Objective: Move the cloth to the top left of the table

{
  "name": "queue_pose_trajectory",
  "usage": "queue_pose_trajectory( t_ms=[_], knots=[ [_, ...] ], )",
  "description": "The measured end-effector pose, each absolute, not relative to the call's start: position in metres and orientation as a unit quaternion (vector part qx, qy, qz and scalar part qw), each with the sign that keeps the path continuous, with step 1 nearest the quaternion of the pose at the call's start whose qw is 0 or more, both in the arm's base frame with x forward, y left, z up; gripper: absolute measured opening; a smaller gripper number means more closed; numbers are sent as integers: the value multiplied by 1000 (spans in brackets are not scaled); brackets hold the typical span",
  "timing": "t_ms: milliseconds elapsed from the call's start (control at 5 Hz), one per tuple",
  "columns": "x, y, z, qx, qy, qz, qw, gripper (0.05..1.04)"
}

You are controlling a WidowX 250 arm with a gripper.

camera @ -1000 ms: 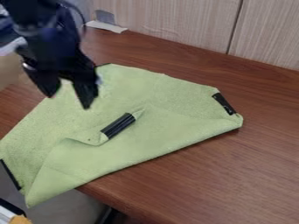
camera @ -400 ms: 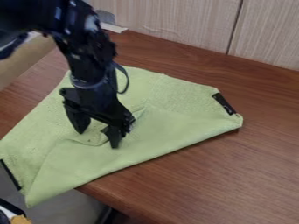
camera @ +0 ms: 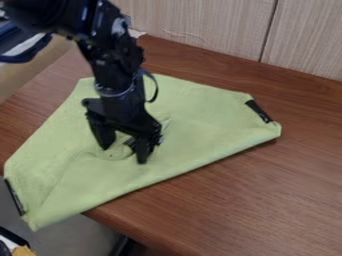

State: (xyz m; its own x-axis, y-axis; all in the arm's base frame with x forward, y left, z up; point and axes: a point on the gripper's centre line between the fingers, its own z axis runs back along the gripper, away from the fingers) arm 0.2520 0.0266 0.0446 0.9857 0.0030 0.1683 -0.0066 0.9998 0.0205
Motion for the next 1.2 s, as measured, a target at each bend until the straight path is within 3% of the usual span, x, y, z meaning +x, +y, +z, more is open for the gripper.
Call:
queue_pose_trajectory(
  t_ms=[800,1200],
  knots=[
    [357,26,47,4,-119,1,993,1001],
    [358,28,48,9,-104,-5,995,1001]
  ],
)
